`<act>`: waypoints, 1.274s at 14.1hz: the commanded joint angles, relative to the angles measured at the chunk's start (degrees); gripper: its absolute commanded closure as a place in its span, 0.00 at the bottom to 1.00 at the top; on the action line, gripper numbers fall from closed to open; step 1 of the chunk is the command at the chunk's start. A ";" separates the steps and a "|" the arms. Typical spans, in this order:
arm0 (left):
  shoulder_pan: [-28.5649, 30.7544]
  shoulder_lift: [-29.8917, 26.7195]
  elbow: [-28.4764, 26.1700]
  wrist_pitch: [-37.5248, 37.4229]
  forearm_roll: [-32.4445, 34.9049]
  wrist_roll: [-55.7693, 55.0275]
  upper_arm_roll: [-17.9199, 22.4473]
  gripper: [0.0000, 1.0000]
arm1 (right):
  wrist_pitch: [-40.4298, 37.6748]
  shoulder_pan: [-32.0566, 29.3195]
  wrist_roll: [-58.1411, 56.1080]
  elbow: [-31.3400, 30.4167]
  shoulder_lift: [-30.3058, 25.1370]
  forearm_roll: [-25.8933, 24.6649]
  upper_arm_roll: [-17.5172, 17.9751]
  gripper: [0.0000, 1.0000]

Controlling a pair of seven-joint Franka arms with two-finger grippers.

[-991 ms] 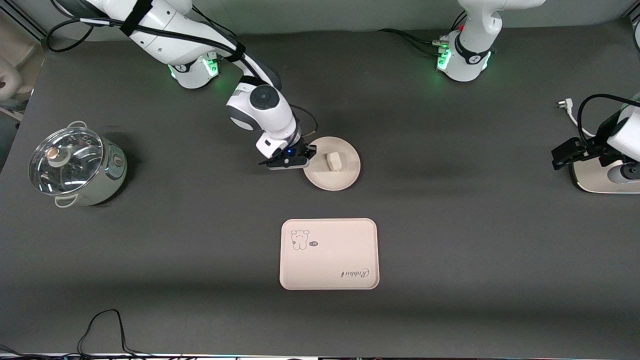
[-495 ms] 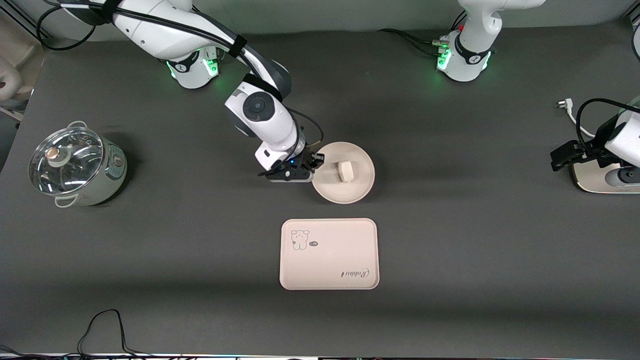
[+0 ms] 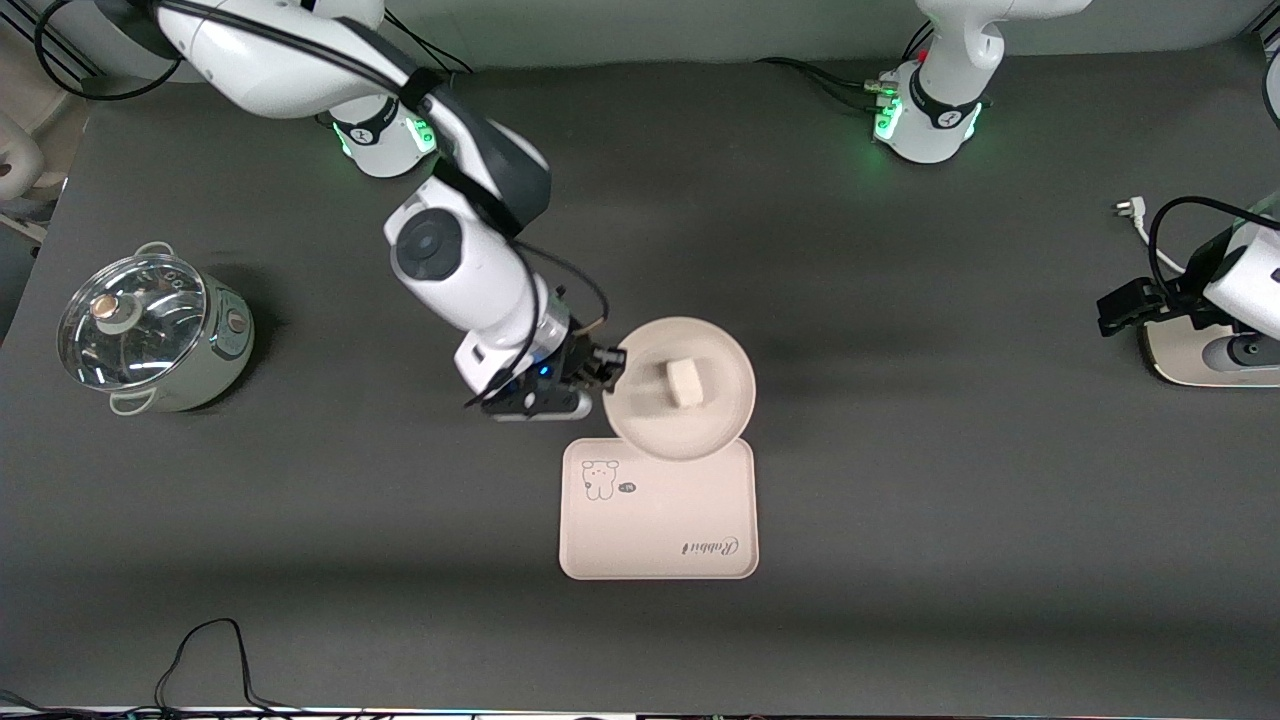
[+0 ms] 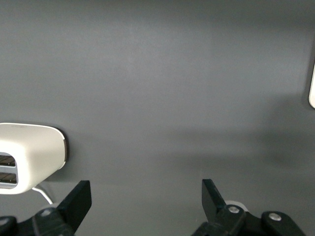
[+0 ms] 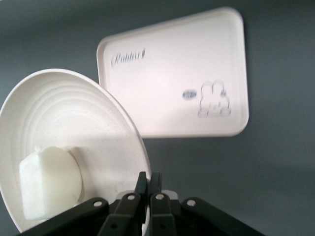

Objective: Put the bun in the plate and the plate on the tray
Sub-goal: 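Carry the plate with the bun onto the bunny tray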

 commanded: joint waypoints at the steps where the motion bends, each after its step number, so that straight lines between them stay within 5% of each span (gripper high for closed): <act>1: -0.56 0.58 1.88 -2.50 0.23 1.07 0.47 0.00 | -0.88 0.70 -3.57 10.15 9.29 0.68 -1.72 1.00; 5: -0.56 0.67 1.88 -2.32 0.05 0.98 0.47 0.00 | -0.44 0.88 -8.58 19.29 19.31 0.68 -3.58 1.00; 9: -0.56 0.93 1.88 -1.97 -0.21 0.89 0.47 0.00 | 5.18 2.45 -8.23 20.72 25.39 -0.20 -3.67 1.00; 18: -0.65 0.32 1.53 -3.02 -0.30 0.45 0.38 0.00 | 5.89 3.52 -8.41 20.72 27.94 -3.28 -5.69 1.00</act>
